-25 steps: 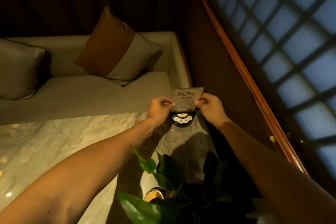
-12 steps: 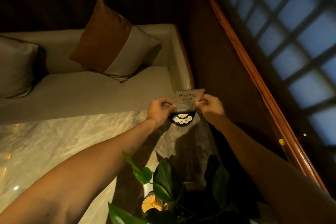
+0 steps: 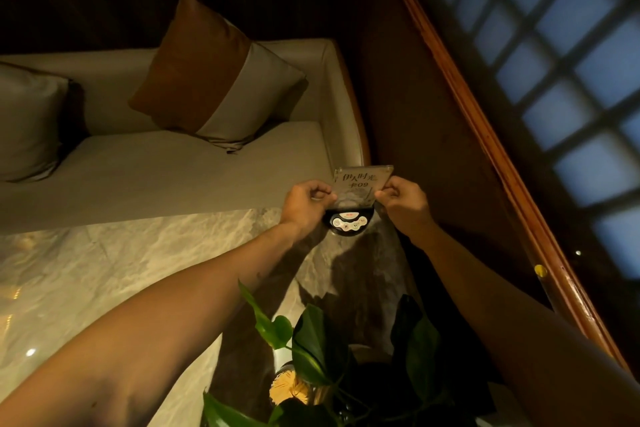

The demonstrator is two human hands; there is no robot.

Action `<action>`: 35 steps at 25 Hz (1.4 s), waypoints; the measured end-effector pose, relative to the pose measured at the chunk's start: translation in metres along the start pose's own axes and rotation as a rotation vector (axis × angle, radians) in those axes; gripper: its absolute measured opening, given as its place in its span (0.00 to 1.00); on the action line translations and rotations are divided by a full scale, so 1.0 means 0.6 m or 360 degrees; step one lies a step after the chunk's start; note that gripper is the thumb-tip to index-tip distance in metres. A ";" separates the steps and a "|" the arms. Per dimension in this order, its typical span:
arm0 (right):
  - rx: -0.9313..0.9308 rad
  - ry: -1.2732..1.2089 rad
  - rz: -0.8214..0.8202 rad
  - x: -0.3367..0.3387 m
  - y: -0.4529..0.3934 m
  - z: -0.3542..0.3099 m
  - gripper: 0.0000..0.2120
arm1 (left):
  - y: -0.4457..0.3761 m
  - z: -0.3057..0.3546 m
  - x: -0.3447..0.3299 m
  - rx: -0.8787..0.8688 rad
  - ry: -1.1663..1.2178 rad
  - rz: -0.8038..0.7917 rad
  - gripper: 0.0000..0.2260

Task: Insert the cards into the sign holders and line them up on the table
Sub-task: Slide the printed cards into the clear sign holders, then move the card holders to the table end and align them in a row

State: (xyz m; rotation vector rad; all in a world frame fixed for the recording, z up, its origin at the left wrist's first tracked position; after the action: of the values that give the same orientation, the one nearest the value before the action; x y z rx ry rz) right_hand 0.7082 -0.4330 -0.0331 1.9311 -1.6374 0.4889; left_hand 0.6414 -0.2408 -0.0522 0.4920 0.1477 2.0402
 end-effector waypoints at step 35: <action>0.0782 0.0684 -0.0501 -0.138 0.471 -0.501 0.42 | 0.427 0.105 0.680 -0.0281 -0.0519 0.0061 0.29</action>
State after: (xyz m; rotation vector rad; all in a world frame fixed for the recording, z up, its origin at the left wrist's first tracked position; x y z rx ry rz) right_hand 0.4393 -0.2104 0.2019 2.1728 -0.9767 1.1623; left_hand 0.2852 -0.0242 0.1978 0.7106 -0.2378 1.9582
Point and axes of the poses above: each hand's wrist, its own y-axis away from the middle knuckle, its own x-axis out of the back of the hand, z = x × y, the point moved 1 cm from there along -y, towards the middle knuckle, and after that the axes turned 8 degrees about z, right-handed, at the moved point
